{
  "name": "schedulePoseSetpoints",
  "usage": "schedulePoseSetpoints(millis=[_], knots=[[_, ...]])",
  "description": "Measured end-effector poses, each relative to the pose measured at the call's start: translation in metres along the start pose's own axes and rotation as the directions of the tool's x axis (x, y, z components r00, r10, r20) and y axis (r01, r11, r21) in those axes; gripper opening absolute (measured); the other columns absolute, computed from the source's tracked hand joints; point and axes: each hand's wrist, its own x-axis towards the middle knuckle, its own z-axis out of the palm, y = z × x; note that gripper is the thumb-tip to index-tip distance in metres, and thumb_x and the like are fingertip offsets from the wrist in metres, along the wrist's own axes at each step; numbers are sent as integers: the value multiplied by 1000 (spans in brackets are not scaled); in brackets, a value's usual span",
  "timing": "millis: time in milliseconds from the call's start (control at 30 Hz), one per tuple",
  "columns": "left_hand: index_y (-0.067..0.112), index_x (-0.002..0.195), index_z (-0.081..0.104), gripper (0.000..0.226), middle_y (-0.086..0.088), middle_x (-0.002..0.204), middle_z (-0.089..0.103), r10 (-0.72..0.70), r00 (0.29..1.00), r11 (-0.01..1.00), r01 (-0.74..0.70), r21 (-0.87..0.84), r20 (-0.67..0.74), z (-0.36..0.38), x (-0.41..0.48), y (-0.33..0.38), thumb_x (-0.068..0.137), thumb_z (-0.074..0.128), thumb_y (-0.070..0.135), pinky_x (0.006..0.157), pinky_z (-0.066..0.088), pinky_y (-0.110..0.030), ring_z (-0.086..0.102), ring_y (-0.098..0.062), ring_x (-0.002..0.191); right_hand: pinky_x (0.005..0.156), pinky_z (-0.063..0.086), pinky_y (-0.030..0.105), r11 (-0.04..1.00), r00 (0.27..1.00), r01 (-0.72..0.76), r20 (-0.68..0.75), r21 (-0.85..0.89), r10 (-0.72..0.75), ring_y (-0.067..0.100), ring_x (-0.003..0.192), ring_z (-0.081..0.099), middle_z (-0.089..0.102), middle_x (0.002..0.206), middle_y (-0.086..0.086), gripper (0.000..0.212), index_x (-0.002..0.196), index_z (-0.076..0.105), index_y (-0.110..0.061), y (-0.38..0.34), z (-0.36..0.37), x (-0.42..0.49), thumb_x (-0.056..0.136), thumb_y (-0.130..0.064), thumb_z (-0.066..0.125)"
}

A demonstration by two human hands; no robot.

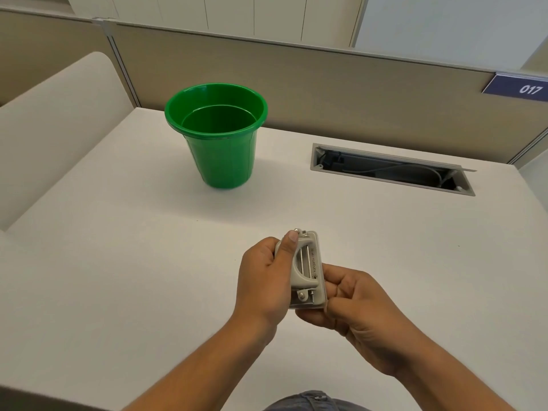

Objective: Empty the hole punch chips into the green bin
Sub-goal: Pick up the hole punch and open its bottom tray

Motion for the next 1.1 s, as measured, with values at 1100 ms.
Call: schedulePoseSetpoints(millis=[1100], knots=[[-5,81,59,52,-2,63,58,-58,998,994,57,-88,-1,0,-13,0,91,60,46,54,47,-31,52,-16,58,92,50,44,999,992,32,-121,41,-27,22,96,64,73,111,14,43,117,70,-23,8,23,3,87,-51,58]])
